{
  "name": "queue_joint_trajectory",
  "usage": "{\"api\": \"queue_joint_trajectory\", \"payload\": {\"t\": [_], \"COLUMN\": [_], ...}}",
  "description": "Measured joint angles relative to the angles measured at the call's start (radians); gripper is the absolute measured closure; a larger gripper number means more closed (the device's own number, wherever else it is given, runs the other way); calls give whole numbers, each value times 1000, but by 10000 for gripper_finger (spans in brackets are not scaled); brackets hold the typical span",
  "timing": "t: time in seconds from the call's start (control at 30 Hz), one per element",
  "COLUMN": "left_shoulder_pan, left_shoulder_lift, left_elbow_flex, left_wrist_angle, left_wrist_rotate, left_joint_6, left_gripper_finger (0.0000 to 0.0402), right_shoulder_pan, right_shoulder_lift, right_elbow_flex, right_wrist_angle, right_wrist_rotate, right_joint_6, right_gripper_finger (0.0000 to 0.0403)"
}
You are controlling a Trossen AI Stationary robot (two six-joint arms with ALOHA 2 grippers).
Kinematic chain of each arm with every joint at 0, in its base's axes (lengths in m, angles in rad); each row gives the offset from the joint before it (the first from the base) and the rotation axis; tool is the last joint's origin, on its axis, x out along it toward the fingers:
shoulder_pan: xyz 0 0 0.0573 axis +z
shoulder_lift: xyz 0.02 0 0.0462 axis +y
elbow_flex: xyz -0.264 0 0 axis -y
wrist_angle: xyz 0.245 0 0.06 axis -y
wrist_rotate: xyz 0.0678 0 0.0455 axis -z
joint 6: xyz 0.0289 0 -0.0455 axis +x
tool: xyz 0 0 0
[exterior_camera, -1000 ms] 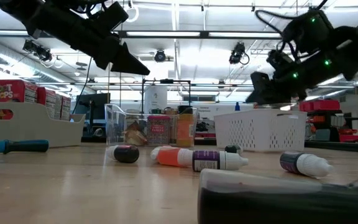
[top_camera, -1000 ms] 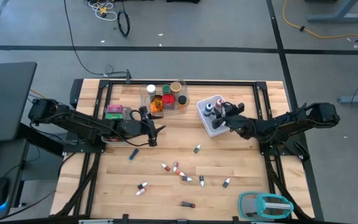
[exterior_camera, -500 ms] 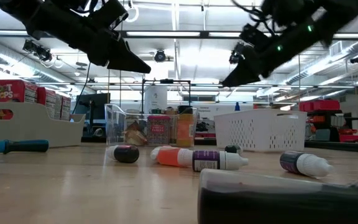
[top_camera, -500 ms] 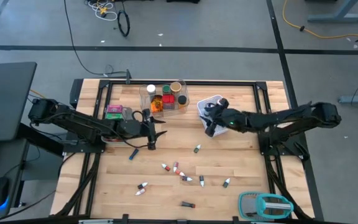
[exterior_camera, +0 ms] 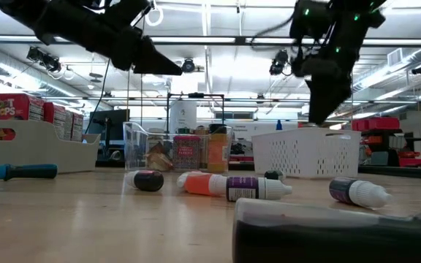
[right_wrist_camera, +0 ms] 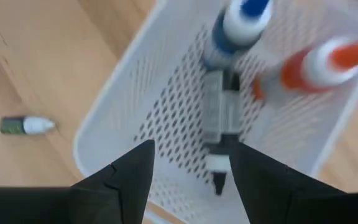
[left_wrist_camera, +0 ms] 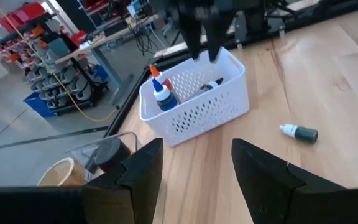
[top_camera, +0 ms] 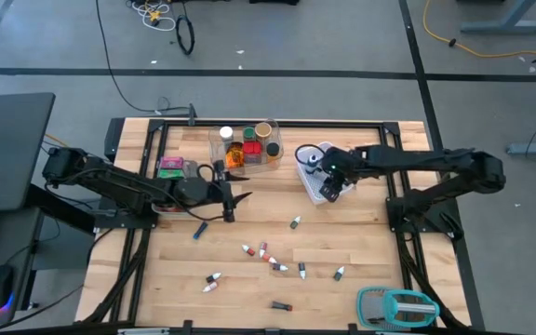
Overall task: Pick & Place Kitchen Items
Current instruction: Put the big black food coloring bottle into the white bin
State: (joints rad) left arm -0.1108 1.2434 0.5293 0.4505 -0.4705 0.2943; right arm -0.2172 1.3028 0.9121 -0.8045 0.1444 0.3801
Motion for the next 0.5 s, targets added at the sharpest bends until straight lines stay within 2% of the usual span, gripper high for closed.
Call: {"api": "queue_joint_trajectory", "payload": {"t": [0.17, 0.27, 0.5], "left_shoulder_pan": [0, 0, 0], "left_shoulder_lift": [0, 0, 0], "left_elbow_flex": [0, 0, 0], "left_wrist_angle": [20, 23, 40], "left_wrist_rotate": [0, -1, -7], "left_joint_6": [26, 59, 92], "left_gripper_finger": [200, 200, 200], "right_shoulder_pan": [-61, -72, -112], "right_shoulder_lift": [99, 167, 295], "right_elbow_flex": [-11, -11, -8], "right_wrist_angle": [6, 2, -50], "right_wrist_rotate": [-107, -102, -120], "right_joint_6": [-20, -67, -28], "right_gripper_finger": [186, 186, 186]}}
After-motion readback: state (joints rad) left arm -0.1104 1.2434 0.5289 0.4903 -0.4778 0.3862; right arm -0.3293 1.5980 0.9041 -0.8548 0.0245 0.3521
